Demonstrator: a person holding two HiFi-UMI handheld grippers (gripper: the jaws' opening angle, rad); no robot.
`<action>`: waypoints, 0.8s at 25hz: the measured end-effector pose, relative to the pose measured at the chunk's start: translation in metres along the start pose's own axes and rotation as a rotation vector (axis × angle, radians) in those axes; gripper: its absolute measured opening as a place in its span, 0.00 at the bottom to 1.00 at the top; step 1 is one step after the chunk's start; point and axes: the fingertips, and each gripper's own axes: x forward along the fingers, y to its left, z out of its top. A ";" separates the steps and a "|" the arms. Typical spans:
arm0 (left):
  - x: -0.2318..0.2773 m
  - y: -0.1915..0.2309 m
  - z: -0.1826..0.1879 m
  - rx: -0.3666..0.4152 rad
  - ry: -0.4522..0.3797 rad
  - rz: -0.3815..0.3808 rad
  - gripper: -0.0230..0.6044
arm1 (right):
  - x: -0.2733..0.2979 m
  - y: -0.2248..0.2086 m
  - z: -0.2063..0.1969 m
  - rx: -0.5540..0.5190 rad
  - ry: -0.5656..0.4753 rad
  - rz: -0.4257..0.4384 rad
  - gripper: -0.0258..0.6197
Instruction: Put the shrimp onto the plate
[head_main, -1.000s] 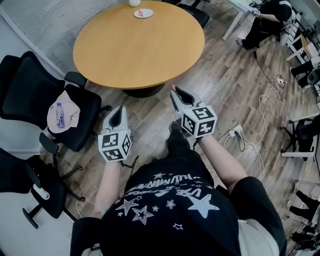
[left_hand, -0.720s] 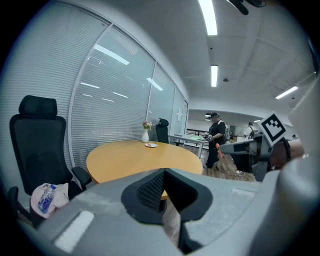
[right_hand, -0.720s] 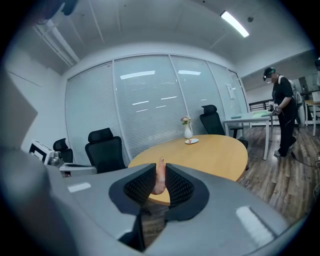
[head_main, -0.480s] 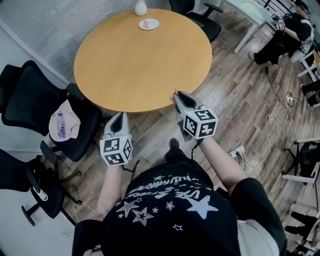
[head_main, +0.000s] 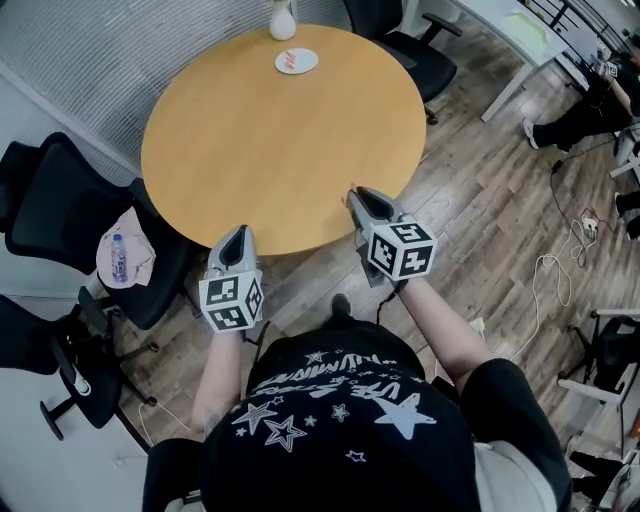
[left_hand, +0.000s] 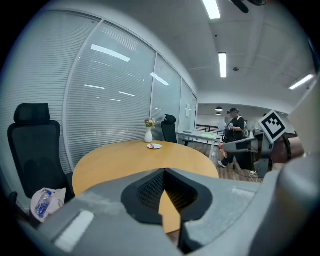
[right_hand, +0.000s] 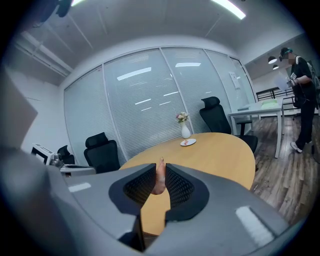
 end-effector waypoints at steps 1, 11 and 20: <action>0.005 -0.002 0.002 0.002 -0.001 0.009 0.04 | 0.002 -0.008 0.002 0.001 0.002 0.006 0.13; 0.038 -0.003 0.019 0.000 0.006 0.085 0.04 | 0.026 -0.055 0.021 0.062 0.019 0.044 0.13; 0.077 0.021 0.024 -0.024 0.008 0.074 0.04 | 0.057 -0.063 0.015 0.107 0.063 0.020 0.13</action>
